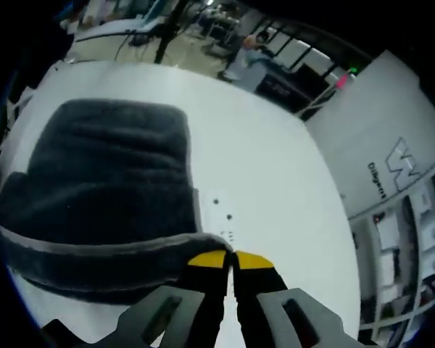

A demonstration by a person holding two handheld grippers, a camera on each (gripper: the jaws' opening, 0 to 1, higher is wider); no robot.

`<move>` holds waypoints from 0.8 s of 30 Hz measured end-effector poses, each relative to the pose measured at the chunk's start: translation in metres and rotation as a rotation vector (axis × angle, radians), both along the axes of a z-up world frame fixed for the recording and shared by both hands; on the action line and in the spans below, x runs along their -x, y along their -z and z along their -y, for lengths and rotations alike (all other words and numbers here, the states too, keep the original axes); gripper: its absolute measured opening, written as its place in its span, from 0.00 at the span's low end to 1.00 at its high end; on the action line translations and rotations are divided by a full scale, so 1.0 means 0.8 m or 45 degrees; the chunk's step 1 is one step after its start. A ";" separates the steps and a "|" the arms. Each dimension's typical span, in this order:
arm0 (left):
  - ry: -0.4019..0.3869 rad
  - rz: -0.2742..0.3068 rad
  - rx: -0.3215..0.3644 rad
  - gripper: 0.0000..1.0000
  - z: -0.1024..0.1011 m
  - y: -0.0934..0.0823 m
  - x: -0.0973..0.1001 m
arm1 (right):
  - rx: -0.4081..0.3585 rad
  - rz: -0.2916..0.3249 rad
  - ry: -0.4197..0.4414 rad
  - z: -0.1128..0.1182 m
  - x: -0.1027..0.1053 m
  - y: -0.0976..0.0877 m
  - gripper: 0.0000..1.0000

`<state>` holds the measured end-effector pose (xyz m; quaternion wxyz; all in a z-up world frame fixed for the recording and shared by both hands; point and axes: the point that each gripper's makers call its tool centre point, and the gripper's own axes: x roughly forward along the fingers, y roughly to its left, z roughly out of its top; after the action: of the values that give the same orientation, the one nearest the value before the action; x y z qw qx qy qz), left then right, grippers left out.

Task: Open the folded towel by lifting each exposed corner and separating the folded layers until the towel lies flat within the target outline without major curled edges

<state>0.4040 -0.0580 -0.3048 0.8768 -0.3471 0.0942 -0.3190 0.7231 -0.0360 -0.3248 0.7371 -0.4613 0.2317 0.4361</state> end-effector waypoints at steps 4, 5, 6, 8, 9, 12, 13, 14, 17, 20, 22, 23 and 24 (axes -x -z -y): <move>0.023 -0.003 0.000 0.01 0.014 0.001 0.001 | 0.002 0.004 0.018 0.018 0.001 0.001 0.00; 0.030 -0.003 -0.002 0.01 0.019 0.001 0.001 | -0.002 0.006 0.024 0.024 0.001 0.000 0.00; 0.034 -0.003 -0.006 0.01 0.022 0.001 0.001 | -0.005 0.007 0.028 0.027 0.001 0.000 0.00; 0.043 0.003 -0.014 0.01 0.030 0.000 0.001 | -0.010 0.010 0.038 0.035 0.001 -0.001 0.00; 0.050 0.010 -0.020 0.01 0.035 -0.002 0.001 | -0.014 0.010 0.044 0.039 0.001 -0.002 0.00; 0.067 0.023 -0.027 0.01 0.047 -0.004 0.000 | -0.014 0.010 0.062 0.053 0.001 -0.001 0.00; 0.074 0.025 -0.028 0.01 0.051 -0.004 0.000 | -0.014 0.010 0.067 0.057 0.001 -0.001 0.00; 0.079 0.027 -0.032 0.01 0.054 -0.003 0.000 | -0.011 0.013 0.073 0.063 0.001 -0.001 0.00; 0.090 0.024 -0.036 0.01 0.062 -0.002 0.000 | -0.015 0.020 0.084 0.073 0.002 -0.003 0.00; 0.093 0.023 -0.040 0.01 0.066 -0.003 -0.002 | -0.020 0.023 0.096 0.081 -0.002 -0.004 0.00; 0.095 0.028 -0.050 0.01 0.070 -0.002 -0.004 | -0.029 0.023 0.106 0.086 -0.004 -0.004 0.00; 0.097 0.031 -0.058 0.01 0.072 -0.002 -0.005 | -0.032 0.024 0.108 0.088 -0.004 -0.003 0.00; 0.097 0.038 -0.077 0.01 0.073 -0.001 -0.005 | -0.042 0.035 0.106 0.088 -0.005 -0.004 0.00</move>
<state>0.4082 -0.1164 -0.3036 0.8754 -0.3119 0.1037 -0.3545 0.7271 -0.1066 -0.3216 0.7652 -0.4450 0.2333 0.4025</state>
